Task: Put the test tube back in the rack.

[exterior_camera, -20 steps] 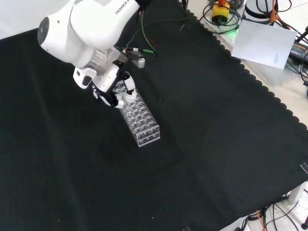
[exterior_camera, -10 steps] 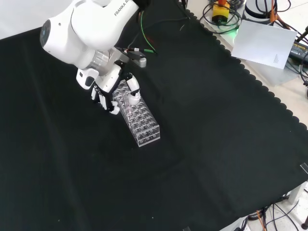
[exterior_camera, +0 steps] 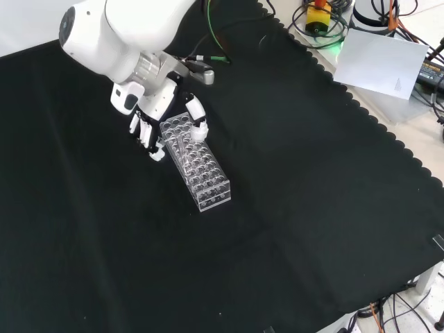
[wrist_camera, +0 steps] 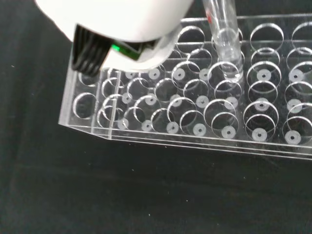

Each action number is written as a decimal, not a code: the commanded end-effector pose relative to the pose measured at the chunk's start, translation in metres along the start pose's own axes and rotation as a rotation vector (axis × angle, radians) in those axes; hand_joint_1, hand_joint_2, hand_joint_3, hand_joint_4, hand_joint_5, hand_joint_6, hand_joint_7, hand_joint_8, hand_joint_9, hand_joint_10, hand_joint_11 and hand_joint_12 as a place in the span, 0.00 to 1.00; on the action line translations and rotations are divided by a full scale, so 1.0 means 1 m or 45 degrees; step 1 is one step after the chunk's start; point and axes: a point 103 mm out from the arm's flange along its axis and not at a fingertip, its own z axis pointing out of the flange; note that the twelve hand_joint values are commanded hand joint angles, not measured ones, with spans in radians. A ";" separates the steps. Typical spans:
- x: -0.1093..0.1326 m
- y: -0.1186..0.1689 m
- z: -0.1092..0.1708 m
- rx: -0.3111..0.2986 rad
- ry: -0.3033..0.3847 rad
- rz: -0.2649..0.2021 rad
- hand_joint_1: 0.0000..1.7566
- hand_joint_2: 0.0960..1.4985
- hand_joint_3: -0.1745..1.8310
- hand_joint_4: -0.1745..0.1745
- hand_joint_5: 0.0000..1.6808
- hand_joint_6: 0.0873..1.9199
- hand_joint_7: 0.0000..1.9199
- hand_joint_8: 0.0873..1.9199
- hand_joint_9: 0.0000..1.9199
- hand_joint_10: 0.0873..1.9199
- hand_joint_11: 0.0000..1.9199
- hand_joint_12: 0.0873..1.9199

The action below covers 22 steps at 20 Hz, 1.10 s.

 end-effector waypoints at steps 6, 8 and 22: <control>0.011 -0.050 -0.052 -0.189 -0.015 -0.091 0.58 0.27 0.40 0.42 0.23 0.36 0.18 0.52 0.29 0.49 0.04 0.80; 0.011 -0.063 -0.063 -0.228 -0.018 -0.101 0.57 0.28 0.40 0.42 0.23 0.35 0.18 0.52 0.29 0.49 0.04 0.80; 0.016 -0.144 -0.122 -0.452 -0.034 -0.142 0.56 0.30 0.38 0.40 0.23 0.33 0.17 0.51 0.28 0.49 0.03 0.81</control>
